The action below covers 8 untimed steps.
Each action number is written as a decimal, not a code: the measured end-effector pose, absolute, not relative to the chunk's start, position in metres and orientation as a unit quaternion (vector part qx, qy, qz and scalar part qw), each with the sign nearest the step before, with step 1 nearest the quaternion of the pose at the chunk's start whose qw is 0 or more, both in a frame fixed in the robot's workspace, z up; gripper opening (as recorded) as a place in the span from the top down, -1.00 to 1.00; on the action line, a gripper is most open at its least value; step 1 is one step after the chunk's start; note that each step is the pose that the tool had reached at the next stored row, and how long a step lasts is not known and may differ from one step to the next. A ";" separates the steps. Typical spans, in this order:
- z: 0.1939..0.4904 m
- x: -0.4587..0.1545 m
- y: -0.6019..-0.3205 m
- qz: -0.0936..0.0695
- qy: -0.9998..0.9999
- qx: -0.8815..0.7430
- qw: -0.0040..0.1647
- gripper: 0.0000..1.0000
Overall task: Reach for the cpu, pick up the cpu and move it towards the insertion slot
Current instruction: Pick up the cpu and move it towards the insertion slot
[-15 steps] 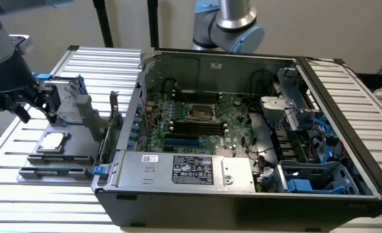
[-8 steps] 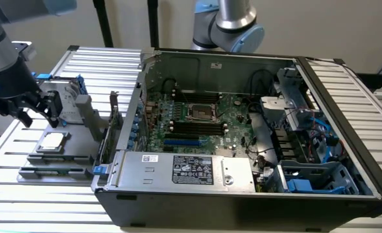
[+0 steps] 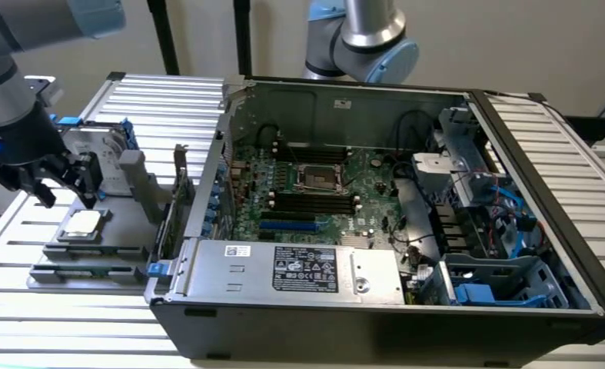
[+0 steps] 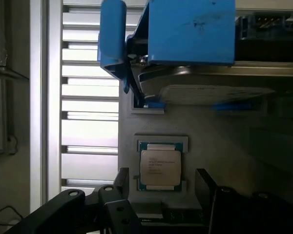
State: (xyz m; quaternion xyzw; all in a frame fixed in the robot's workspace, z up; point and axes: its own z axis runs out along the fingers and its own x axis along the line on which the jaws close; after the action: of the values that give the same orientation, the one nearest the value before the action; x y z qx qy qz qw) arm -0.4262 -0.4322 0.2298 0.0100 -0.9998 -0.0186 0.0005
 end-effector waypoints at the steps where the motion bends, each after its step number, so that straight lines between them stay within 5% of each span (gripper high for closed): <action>1: 0.228 -0.426 -0.432 -0.019 -1.000 0.010 0.000 -0.31; 8: 0.215 -0.426 -0.433 -0.019 -1.000 0.010 0.001 -0.31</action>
State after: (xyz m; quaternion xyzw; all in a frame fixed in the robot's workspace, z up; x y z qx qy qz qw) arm -0.4263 -0.4328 0.2152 0.0100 -0.9998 -0.0185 0.0005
